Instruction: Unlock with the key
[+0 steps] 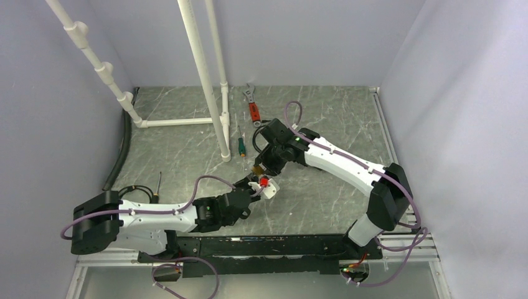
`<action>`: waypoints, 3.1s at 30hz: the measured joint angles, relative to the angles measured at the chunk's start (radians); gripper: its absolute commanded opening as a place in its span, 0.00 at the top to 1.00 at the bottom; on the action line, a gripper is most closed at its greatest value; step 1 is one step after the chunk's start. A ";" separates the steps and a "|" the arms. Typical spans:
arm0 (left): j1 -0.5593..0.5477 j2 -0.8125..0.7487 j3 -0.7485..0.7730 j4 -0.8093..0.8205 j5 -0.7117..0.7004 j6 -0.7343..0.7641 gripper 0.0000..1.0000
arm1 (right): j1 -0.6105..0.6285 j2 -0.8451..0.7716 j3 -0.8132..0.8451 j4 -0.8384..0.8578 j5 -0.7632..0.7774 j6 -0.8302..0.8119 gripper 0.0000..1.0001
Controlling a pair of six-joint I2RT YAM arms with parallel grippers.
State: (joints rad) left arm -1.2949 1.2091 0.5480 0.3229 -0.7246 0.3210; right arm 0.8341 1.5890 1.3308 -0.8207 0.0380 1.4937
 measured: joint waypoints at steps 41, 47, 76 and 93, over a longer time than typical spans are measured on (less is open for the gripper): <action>0.311 -0.443 0.173 -0.568 0.427 -0.739 0.16 | 0.007 -0.165 -0.140 0.152 0.099 -0.072 1.00; 0.468 -0.401 0.171 -0.525 0.643 -0.815 0.24 | 0.007 -0.224 -0.209 0.254 0.115 -0.145 1.00; 0.659 -0.187 0.141 -0.209 1.067 -0.948 0.42 | 0.007 -0.345 -0.311 0.505 0.098 -0.282 1.00; 0.658 -0.105 0.093 -0.039 1.103 -1.009 0.95 | -0.003 -0.372 -0.387 0.598 0.014 -0.277 1.00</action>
State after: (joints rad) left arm -0.6365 1.1042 0.6407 0.2840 0.3786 -0.6876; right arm 0.8307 1.2175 0.9440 -0.2226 0.0525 1.2171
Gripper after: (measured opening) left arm 0.303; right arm 0.403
